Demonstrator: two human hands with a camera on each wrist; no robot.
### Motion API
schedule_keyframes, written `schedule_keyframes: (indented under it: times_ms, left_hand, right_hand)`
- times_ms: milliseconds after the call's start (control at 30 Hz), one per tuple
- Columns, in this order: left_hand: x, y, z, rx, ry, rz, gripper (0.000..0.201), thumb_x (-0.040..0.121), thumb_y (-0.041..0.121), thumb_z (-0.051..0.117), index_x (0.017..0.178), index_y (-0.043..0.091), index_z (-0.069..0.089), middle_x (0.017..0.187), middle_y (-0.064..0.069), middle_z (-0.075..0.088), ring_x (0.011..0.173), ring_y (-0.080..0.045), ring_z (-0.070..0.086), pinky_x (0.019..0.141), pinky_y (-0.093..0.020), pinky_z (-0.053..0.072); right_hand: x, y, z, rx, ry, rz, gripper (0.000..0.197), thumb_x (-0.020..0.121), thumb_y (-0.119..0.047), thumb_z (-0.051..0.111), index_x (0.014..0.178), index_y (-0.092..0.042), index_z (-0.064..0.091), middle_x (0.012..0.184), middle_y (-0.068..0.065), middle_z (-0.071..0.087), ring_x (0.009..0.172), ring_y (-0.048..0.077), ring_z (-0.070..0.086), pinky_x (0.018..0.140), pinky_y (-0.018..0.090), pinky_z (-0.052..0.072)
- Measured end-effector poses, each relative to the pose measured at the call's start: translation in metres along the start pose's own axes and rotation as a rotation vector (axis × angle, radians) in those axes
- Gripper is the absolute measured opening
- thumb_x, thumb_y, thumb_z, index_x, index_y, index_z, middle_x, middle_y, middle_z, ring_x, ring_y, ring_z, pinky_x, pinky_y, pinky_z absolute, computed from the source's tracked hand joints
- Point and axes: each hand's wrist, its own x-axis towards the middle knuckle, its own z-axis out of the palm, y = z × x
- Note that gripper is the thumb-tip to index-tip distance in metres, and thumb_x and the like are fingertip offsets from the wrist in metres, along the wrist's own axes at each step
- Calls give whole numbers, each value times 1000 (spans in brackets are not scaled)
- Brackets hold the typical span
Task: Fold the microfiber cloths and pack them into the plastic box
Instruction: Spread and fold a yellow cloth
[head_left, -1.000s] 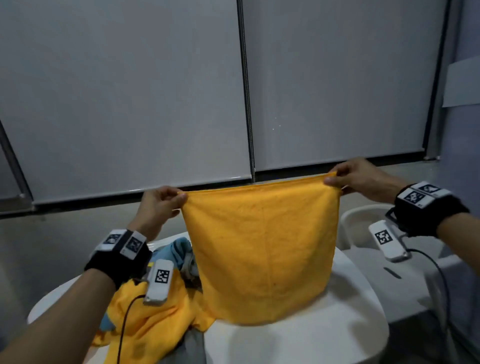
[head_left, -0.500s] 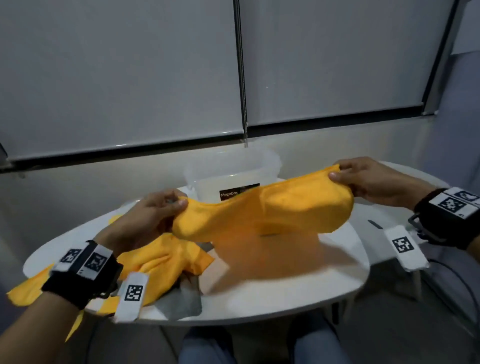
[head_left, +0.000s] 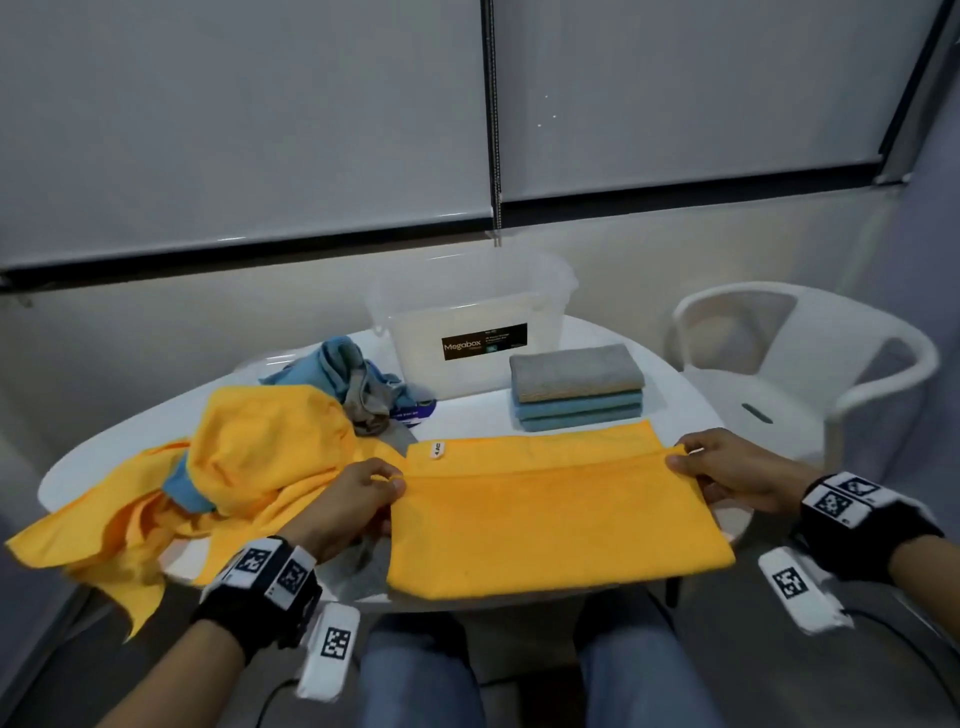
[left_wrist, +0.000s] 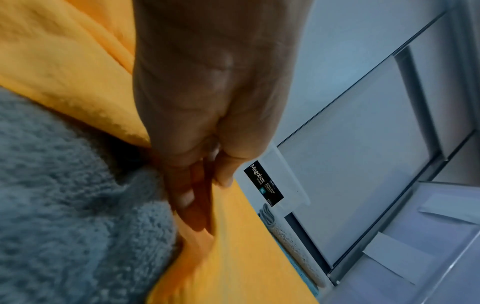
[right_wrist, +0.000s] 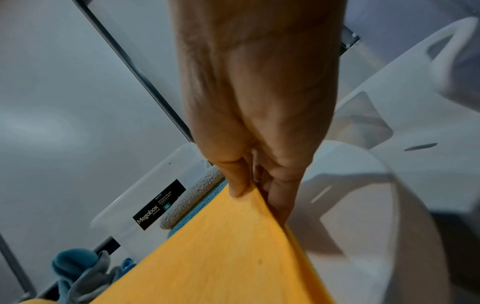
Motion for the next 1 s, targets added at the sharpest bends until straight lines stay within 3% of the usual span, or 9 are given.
schedule_keyframes:
  times_ms: [67, 133, 200, 367, 533, 700, 1000]
  left_hand:
    - [16, -1, 2, 65, 109, 31, 17, 101, 20, 57, 103, 3, 59, 76, -17, 57, 66, -24, 56, 61, -34, 45]
    - [34, -1, 3, 166, 198, 48, 18, 101, 25, 57, 103, 7, 59, 85, -18, 61, 75, -28, 58, 68, -37, 44]
    - [51, 1, 7, 275, 258, 58, 20, 103, 28, 52, 106, 9, 56, 92, -16, 63, 81, -29, 60, 69, -36, 46]
    - [77, 5, 14, 564, 250, 91, 18, 106, 21, 43, 110, 5, 50, 95, -8, 52, 95, -31, 55, 70, -31, 31]
    - [94, 4, 13, 644, 231, 28, 16, 106, 21, 43, 100, 7, 45, 99, -16, 54, 107, -38, 56, 74, -32, 33]
    - [106, 1, 14, 744, 226, 18, 27, 106, 18, 41, 121, -4, 47, 119, -25, 59, 111, -37, 56, 77, -30, 34]
    - [122, -3, 9, 711, 217, -27, 25, 104, 17, 43, 122, 1, 51, 123, -21, 60, 113, -35, 56, 81, -31, 37]
  right_hand:
    - [11, 0, 3, -15, 103, 11, 16, 100, -16, 58, 108, -3, 58, 75, 13, 53, 67, 25, 57, 74, 42, 55]
    - [21, -5, 6, -116, 196, 6, 21, 102, -21, 57, 118, -9, 53, 77, 13, 56, 67, 27, 59, 62, 37, 55]
    - [30, -11, 8, -283, 256, -32, 21, 103, -25, 54, 117, -10, 51, 86, 17, 60, 71, 31, 63, 56, 38, 55]
    - [57, -18, 10, -619, 313, -96, 33, 102, -23, 53, 116, 7, 56, 103, 23, 60, 85, 29, 56, 71, 34, 43]
    - [75, -16, 9, -753, 306, -58, 24, 102, -23, 48, 84, -8, 49, 95, 14, 55, 87, 28, 51, 71, 34, 36]
    - [86, -16, 11, -807, 319, -36, 27, 103, -23, 46, 81, -9, 46, 93, 13, 54, 86, 29, 52, 72, 35, 36]
    - [97, -16, 14, -855, 363, 8, 23, 103, -26, 45, 94, -5, 49, 96, 14, 53, 88, 31, 53, 73, 35, 38]
